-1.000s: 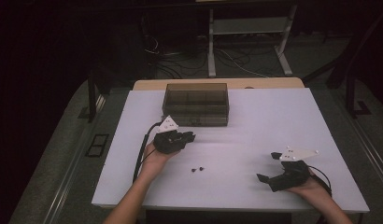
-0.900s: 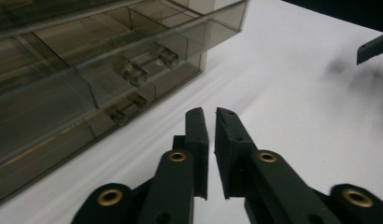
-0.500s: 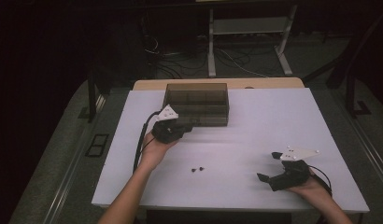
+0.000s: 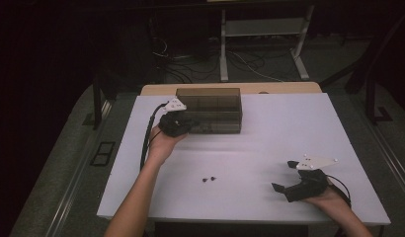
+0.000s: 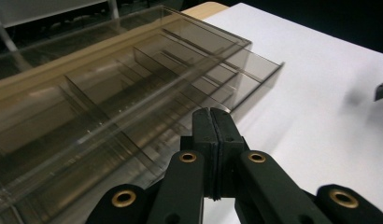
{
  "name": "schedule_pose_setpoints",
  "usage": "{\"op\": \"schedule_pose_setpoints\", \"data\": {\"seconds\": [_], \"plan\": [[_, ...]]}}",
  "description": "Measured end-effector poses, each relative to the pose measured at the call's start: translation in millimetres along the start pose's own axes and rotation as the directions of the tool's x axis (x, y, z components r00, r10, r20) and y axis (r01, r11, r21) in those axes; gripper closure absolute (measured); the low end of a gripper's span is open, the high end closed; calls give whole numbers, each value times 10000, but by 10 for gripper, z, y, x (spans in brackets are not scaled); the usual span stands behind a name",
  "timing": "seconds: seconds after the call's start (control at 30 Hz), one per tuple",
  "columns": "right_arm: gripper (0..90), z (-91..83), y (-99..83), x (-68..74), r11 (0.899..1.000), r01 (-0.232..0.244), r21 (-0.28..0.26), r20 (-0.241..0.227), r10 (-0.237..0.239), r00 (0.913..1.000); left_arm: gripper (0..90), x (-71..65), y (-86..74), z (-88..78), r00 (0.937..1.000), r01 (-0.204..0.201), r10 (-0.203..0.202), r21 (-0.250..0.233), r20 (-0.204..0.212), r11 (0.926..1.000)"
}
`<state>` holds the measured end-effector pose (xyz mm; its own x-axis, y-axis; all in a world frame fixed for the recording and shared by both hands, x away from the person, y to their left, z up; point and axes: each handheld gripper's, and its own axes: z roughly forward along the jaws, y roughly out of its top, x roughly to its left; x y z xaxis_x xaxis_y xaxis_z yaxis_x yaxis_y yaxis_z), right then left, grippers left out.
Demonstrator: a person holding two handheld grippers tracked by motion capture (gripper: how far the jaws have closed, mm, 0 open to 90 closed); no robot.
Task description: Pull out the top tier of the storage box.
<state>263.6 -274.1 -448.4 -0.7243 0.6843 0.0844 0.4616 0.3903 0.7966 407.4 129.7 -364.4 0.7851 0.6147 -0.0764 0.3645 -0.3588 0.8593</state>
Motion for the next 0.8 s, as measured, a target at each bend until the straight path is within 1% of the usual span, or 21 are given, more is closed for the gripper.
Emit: {"op": "schedule_pose_setpoints", "data": {"seconds": [0.03,0.13,0.2,0.27,0.37,0.47,0.53,0.57,0.63,0.8], "plan": [[4,1,0,0,10000,1,3,-2,-1,10000,894,20,17,9,10000,-55,55,24,-68,10000],[4,4,-1,1,10000,31,8,-16,-31,10000,893,60,36,38,9999,-98,99,73,-98,9999],[4,4,-2,3,10000,32,13,-17,-32,10000,894,89,32,63,10000,-10,10,41,-82,10000],[4,3,-2,3,10000,36,14,-25,-36,10000,894,115,23,87,9998,-62,65,150,-161,9999],[4,3,-2,6,10000,31,47,-38,-31,10000,893,155,-4,120,9998,89,-86,200,-192,9998],[4,5,-3,9,10000,45,47,-41,-45,10000,893,173,-17,140,9996,62,-52,337,-282,9994],[4,4,-3,8,10000,47,49,-43,-47,10000,893,174,-32,164,9995,123,-113,359,-285,9993],[4,5,-3,8,10000,43,45,-41,-43,10000,894,179,-35,171,9995,57,-44,440,-309,9990],[4,5,-3,9,10000,49,48,-41,-48,10000,893,183,-44,184,9994,132,-119,432,-316,9990],[4,6,-3,8,10000,46,65,-42,-46,10000,894,198,-54,188,9992,141,-121,496,-392,9987]]}}
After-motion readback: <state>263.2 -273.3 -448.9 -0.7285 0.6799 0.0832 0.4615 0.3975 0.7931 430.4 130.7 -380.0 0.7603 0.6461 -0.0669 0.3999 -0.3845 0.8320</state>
